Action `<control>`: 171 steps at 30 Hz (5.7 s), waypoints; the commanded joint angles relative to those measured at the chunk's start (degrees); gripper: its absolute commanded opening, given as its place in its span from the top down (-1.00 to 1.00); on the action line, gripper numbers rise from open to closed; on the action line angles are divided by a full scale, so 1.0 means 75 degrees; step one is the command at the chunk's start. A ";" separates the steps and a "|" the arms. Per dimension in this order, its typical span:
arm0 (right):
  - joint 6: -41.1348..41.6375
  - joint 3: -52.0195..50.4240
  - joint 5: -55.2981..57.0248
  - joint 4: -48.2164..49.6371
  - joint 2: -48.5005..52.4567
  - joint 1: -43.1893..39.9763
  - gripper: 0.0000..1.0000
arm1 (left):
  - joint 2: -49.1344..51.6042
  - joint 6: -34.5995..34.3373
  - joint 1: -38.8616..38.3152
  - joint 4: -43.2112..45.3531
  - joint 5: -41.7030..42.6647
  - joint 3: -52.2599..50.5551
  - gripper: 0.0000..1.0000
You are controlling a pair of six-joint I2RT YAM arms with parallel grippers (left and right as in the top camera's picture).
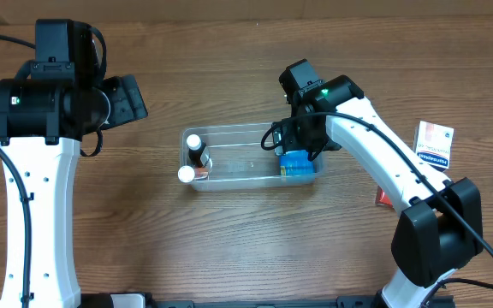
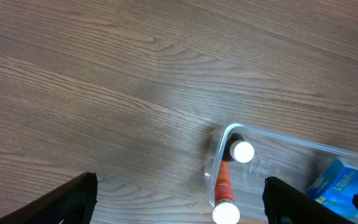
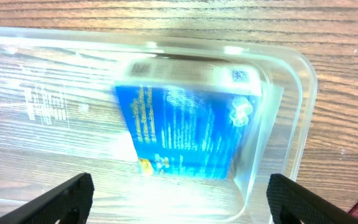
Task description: Pack container
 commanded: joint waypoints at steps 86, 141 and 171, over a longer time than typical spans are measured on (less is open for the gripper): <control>-0.2279 0.0877 -0.0962 0.0087 -0.0204 -0.5898 -0.47 | 0.0003 0.0032 0.0029 0.0009 -0.0047 0.0099 -0.76; 0.1122 0.0624 -0.0816 0.0487 0.1110 0.1303 -0.86 | 0.0003 0.0032 0.0029 -0.0090 -0.0047 0.0099 -0.76; 0.0609 0.1218 0.0388 -0.1614 -0.1766 -0.3722 -0.27 | 0.0000 0.0032 -0.1533 -0.1122 0.0085 -0.0851 -0.42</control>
